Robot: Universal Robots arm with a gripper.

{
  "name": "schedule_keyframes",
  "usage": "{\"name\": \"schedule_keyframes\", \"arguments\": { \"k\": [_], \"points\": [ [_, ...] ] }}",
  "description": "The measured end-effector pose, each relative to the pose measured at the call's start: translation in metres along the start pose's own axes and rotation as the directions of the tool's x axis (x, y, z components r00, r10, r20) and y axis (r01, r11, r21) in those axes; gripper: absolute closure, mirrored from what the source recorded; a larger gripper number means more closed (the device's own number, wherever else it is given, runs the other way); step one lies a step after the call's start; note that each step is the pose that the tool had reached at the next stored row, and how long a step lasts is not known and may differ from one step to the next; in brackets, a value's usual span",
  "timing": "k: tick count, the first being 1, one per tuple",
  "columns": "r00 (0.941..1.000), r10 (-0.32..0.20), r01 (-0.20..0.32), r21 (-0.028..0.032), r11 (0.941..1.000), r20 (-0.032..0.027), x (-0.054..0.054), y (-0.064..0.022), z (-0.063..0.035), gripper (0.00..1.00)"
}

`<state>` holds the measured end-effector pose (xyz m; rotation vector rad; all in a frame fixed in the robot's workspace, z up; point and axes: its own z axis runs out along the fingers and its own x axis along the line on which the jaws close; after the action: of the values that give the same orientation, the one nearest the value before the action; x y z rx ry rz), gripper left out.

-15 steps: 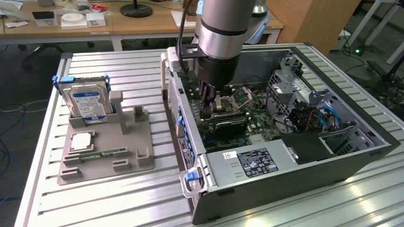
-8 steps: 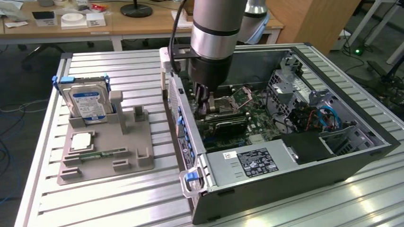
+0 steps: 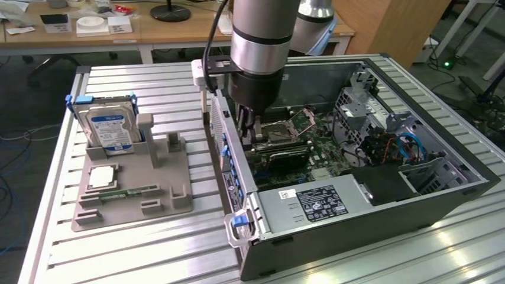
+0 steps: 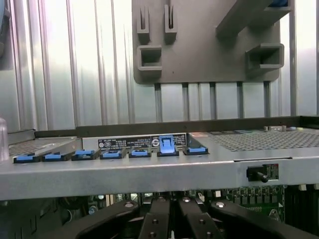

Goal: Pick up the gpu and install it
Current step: 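Press down on the gpu until it lock into place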

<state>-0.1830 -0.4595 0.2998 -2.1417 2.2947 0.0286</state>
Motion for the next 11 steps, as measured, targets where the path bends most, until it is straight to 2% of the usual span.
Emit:
{"name": "schedule_keyframes", "arguments": {
  "k": [4,11],
  "points": [
    [1.0,0.0,0.0,-0.0001,1.0,-0.0001,0.0012,0.0001,0.0004,0.89],
    [1.0,0.0,0.0,-0.0001,1.0,0.0003,0.0012,-0.0009,0.0096,0.89]
  ]
}}
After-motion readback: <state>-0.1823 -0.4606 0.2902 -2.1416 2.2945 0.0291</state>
